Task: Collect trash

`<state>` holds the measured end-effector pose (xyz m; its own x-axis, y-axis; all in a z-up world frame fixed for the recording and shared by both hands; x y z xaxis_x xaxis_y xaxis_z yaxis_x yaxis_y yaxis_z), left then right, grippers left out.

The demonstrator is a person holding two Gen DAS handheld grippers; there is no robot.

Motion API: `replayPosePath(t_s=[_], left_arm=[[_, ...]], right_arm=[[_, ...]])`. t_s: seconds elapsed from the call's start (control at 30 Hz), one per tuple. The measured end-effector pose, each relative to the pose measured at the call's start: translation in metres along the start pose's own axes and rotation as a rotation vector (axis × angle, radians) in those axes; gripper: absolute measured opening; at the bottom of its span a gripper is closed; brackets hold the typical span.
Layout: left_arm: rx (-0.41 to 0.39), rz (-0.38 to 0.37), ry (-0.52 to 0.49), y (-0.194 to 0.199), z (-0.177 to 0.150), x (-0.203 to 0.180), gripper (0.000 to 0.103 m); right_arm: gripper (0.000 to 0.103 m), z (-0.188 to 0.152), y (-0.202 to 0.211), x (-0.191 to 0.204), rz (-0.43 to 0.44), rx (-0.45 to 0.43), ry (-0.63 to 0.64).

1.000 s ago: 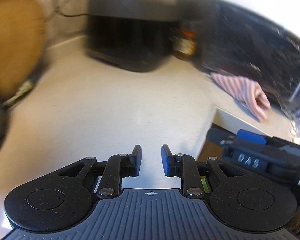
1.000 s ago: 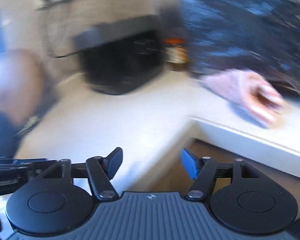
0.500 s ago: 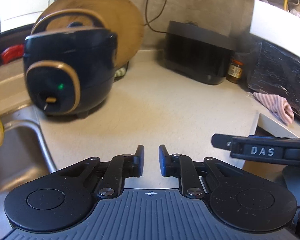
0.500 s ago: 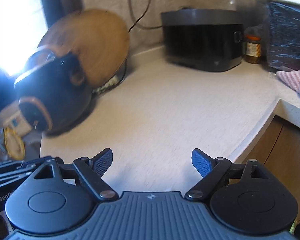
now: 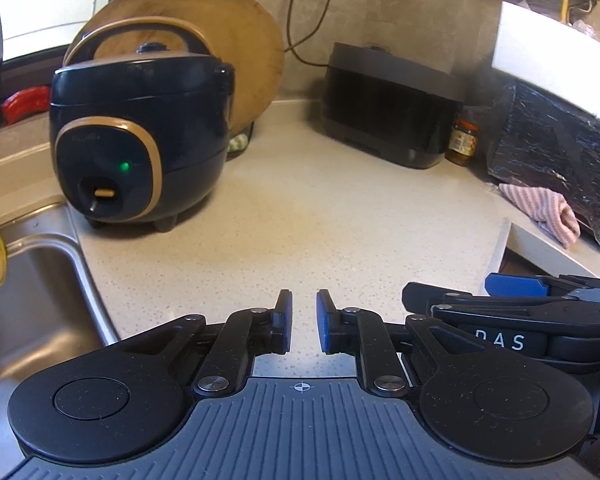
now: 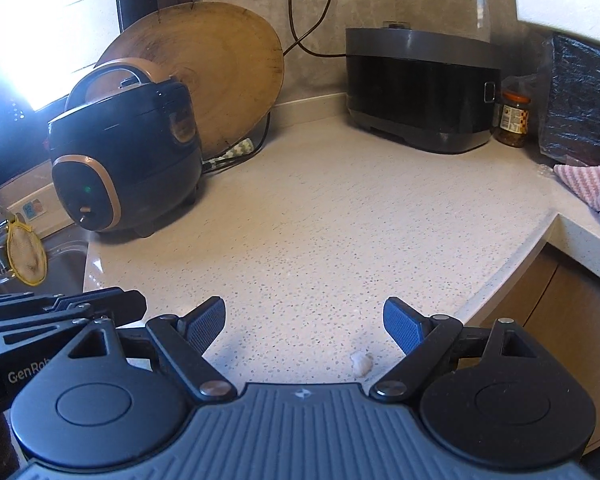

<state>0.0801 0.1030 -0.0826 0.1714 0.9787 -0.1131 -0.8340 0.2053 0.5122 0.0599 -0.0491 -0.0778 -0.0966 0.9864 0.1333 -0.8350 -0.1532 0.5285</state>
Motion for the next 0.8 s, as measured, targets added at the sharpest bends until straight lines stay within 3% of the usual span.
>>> replayPosePath(t_s=[0.8], left_arm=[[-0.004, 0.007, -0.003, 0.0031, 0.0014, -0.002, 0.016]], right_arm=[[0.087, 0.001, -0.0035, 0.0005, -0.004, 0.006, 0.005]])
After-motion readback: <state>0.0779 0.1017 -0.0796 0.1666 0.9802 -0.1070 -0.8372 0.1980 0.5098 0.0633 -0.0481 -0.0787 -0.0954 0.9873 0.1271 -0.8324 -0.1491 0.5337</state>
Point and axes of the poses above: each gripper's, at about its wrist camera, not at the fingertips, and y roughly against the way its jaws point, x to its left, z to its top, the point moved 9 cm from there along -y, roughly the way its jaws point, and after that the axes turned 4 degrees about -x, right-handed, at the moved point
